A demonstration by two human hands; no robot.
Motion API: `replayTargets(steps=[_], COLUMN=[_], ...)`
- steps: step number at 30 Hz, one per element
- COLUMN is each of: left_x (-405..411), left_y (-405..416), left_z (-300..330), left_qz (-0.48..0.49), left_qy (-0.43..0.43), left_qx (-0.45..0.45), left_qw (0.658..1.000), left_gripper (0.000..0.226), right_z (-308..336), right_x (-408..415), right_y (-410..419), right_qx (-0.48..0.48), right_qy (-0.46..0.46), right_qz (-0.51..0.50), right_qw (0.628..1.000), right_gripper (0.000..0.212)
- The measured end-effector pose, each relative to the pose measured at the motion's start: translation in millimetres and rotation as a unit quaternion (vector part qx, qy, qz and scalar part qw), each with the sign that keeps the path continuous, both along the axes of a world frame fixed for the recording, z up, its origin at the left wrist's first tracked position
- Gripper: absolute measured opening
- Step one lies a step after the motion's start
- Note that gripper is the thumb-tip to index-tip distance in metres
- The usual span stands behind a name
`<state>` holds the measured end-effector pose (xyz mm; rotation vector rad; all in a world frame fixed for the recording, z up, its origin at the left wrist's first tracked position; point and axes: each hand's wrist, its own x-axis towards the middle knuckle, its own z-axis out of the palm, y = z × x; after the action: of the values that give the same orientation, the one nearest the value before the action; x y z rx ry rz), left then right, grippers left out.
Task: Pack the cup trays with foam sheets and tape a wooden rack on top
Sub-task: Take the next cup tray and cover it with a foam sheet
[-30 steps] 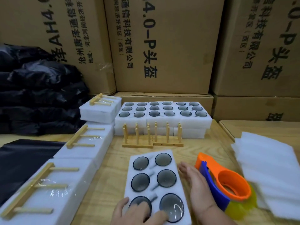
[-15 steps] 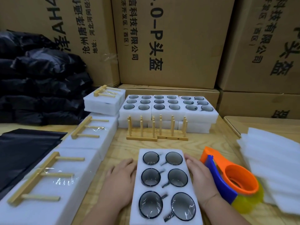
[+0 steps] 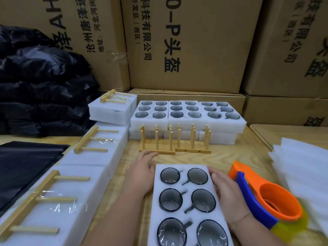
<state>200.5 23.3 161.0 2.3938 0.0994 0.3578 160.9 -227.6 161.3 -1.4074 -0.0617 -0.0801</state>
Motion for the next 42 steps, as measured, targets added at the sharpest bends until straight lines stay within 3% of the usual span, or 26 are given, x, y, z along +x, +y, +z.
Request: replayTargets(steps=[5, 17, 20, 23, 26, 29, 35, 39, 42], left_x=[34.1, 40.1, 18.3, -20.3, -52.9, -63.2, -51.5, -47.6, -44.7], left_y=[4.0, 3.1, -2.6, -17.3, -36.2, -42.3, -38.1, -34.9, -35.3], left_z=[-2.9, -9.2, -0.7, 2.7, 6.5, 6.8, 7.1, 8.9, 8.9], left_qz=[-0.023, -0.004, 0.037, 0.065, 0.057, 0.034, -0.010, -0.008, 0.008], left_qy=[-0.012, -0.008, -0.009, -0.025, -0.035, -0.047, -0.002, -0.016, -0.022], left_qx=[-0.059, -0.036, -0.114, -0.317, -0.534, -0.626, -0.606, -0.616, -0.629], left_qw=[0.998, 0.999, 0.993, 0.946, 0.843, 0.777, 0.795, 0.787, 0.777], left_gripper=[0.044, 0.045, 0.039, 0.031, 0.030, 0.027, 0.022, 0.024, 0.021], right_z=[-0.7, -2.0, -0.1, -1.7, -1.6, 1.4, 7.7, 23.5, 29.4], right_x=[0.9, -1.8, -2.6, -1.9, -1.5, -3.3, -8.2, -24.7, -48.2], right_y=[1.2, 1.9, 0.7, 0.0, 0.3, 2.1, 4.0, 7.4, 2.0], right_qx=[0.019, 0.037, 0.029, 0.018, 0.010, 0.019, -0.005, -0.061, -0.099], right_qy=[0.007, 0.016, 0.007, 0.009, 0.010, 0.012, 0.017, 0.044, 0.059], right_qz=[0.003, -0.013, -0.016, -0.013, -0.017, -0.012, 0.016, 0.014, 0.082], right_qw=[1.000, 0.999, 0.999, 1.000, 1.000, 1.000, 1.000, 0.997, 0.990], right_gripper=[0.042, 0.033, 0.036, 0.031, 0.031, 0.033, 0.034, 0.035, 0.026])
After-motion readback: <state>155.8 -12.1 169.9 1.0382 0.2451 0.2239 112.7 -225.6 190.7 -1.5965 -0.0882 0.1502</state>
